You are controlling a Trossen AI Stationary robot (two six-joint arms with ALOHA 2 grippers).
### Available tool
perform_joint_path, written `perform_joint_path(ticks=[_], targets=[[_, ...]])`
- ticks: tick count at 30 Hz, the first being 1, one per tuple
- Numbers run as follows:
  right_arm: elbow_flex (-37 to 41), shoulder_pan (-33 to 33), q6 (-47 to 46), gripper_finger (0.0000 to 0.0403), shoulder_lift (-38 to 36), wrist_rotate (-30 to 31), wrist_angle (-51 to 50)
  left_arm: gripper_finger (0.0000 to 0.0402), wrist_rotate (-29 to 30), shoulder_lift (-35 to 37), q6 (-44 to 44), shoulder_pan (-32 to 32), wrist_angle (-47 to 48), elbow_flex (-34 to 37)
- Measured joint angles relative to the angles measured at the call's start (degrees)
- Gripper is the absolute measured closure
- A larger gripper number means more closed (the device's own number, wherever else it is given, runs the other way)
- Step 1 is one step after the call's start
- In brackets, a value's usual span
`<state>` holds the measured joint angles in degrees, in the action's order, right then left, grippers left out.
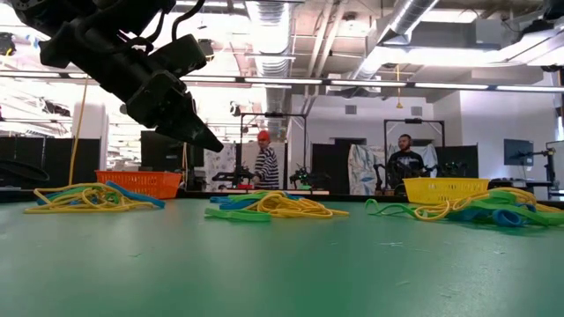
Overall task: Sort rubber bands into baskets
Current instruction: Put the green rubber band into the orange bin
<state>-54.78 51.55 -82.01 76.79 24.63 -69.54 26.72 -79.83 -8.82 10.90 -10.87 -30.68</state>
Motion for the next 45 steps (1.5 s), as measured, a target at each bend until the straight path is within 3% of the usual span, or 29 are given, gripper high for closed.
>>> perform_joint_path(ticks=[45], targets=[[0.0, -1.4, 1.9, 0.0239, 0.0, 1.0, 1.5, 0.0274, -0.9, 0.0, 0.0, 0.0, 0.0, 0.0]])
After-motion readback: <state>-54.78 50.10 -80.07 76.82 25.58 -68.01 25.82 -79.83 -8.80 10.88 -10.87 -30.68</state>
